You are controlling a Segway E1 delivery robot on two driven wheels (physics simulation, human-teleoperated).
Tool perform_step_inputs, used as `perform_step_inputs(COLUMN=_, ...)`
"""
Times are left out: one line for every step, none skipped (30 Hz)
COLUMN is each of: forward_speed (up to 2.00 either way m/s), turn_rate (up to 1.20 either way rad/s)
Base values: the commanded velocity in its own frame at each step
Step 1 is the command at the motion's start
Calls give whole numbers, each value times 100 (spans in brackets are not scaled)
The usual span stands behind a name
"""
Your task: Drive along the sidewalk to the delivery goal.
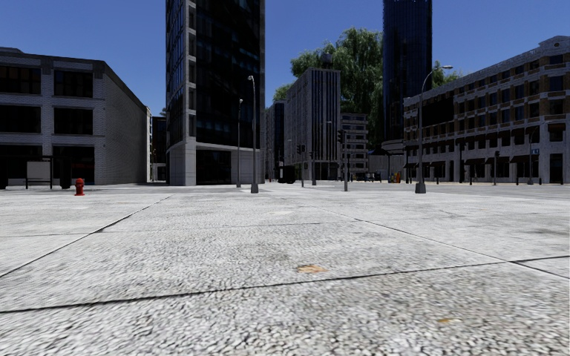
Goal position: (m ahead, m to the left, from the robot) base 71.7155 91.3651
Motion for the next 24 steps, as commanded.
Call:
perform_step_inputs(forward_speed=0, turn_rate=0)
perform_step_inputs(forward_speed=0, turn_rate=0)
perform_step_inputs(forward_speed=0, turn_rate=0)
perform_step_inputs(forward_speed=0, turn_rate=0)
perform_step_inputs(forward_speed=0, turn_rate=0)
perform_step_inputs(forward_speed=0, turn_rate=0)
perform_step_inputs(forward_speed=0, turn_rate=0)
perform_step_inputs(forward_speed=0, turn_rate=0)
perform_step_inputs(forward_speed=0, turn_rate=0)
perform_step_inputs(forward_speed=0, turn_rate=0)
perform_step_inputs(forward_speed=0, turn_rate=0)
perform_step_inputs(forward_speed=0, turn_rate=0)
perform_step_inputs(forward_speed=0, turn_rate=0)
perform_step_inputs(forward_speed=0, turn_rate=0)
perform_step_inputs(forward_speed=0, turn_rate=0)
perform_step_inputs(forward_speed=0, turn_rate=0)
perform_step_inputs(forward_speed=0, turn_rate=0)
perform_step_inputs(forward_speed=0, turn_rate=0)
perform_step_inputs(forward_speed=0, turn_rate=0)
perform_step_inputs(forward_speed=0, turn_rate=0)
perform_step_inputs(forward_speed=0, turn_rate=0)
perform_step_inputs(forward_speed=0, turn_rate=0)
perform_step_inputs(forward_speed=0, turn_rate=0)
perform_step_inputs(forward_speed=0, turn_rate=0)
